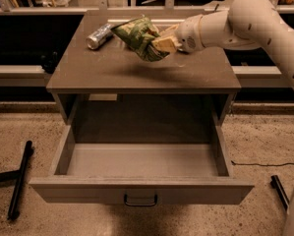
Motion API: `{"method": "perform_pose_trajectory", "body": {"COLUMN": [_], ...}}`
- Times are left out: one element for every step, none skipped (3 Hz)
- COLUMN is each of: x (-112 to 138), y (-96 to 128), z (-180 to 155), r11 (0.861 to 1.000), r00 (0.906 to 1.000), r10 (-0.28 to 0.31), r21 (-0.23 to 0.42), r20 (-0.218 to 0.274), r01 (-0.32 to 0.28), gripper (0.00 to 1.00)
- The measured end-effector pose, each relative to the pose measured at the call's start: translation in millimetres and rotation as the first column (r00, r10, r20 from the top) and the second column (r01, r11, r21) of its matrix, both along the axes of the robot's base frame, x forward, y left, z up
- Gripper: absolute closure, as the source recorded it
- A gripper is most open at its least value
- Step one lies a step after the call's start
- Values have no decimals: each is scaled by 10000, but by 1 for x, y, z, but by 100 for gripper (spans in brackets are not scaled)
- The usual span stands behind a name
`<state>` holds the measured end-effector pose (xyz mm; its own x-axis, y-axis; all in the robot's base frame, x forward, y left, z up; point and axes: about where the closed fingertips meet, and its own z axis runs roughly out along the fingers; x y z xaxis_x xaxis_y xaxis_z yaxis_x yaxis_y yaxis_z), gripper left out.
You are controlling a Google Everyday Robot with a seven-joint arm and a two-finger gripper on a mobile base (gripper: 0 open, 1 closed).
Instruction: Pick green jalapeno chip bag from top drawer and place on counter
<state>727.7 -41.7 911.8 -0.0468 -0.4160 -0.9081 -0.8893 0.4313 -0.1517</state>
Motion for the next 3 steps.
{"method": "perform_pose_trajectory", "body": {"x": [3,4,-7], "y": [1,-2,-35], "z": [-8,-10,0], "r11": [9999,9998,9982], "r00": [9998,9997,9982], "r10": [-12,-40,-606], "r21": [-150,-214,4], "r20": [-198,-226,-20], "r01": [9,35,606], "gripper": [6,0,0]}}
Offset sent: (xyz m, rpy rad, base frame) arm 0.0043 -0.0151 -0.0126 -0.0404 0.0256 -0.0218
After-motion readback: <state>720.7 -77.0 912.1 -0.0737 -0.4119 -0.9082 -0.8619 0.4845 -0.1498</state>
